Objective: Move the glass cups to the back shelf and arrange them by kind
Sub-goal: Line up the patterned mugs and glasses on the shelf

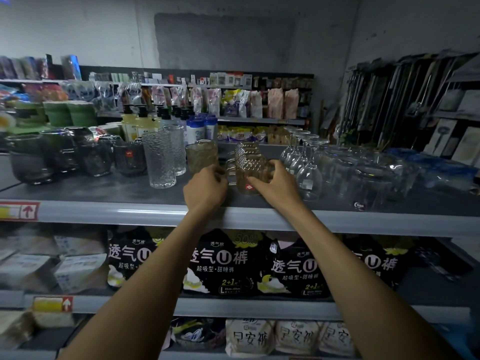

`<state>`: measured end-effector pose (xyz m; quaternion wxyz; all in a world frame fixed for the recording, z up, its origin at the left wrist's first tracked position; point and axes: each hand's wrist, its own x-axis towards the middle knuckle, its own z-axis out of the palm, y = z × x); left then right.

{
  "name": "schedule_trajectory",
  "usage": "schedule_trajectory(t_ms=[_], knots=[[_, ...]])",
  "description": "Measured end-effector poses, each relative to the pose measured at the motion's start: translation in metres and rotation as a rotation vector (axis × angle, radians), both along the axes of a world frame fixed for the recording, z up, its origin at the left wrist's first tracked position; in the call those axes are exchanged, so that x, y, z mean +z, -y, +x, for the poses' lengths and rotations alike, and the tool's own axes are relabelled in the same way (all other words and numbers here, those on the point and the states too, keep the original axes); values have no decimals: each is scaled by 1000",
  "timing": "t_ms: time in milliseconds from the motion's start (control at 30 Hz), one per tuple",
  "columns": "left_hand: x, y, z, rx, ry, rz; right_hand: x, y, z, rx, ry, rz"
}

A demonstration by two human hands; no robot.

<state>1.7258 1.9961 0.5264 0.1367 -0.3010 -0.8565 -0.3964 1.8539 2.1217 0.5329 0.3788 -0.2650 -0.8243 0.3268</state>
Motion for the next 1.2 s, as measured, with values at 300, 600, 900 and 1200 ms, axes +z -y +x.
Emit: schedule_trajectory(t_ms=[300,600,900,1200], knots=[[0,0,0,-11,3,-23,-1,1,0,25,-32,-5],[-1,1,0,-15,-9,-8,0,2,2,50,-55,-10],[3,4,4,-38,23,4,2,6,5,61,-74,-8],[8,8,14,-86,-20,-23,23,3,-6,10,162,237]])
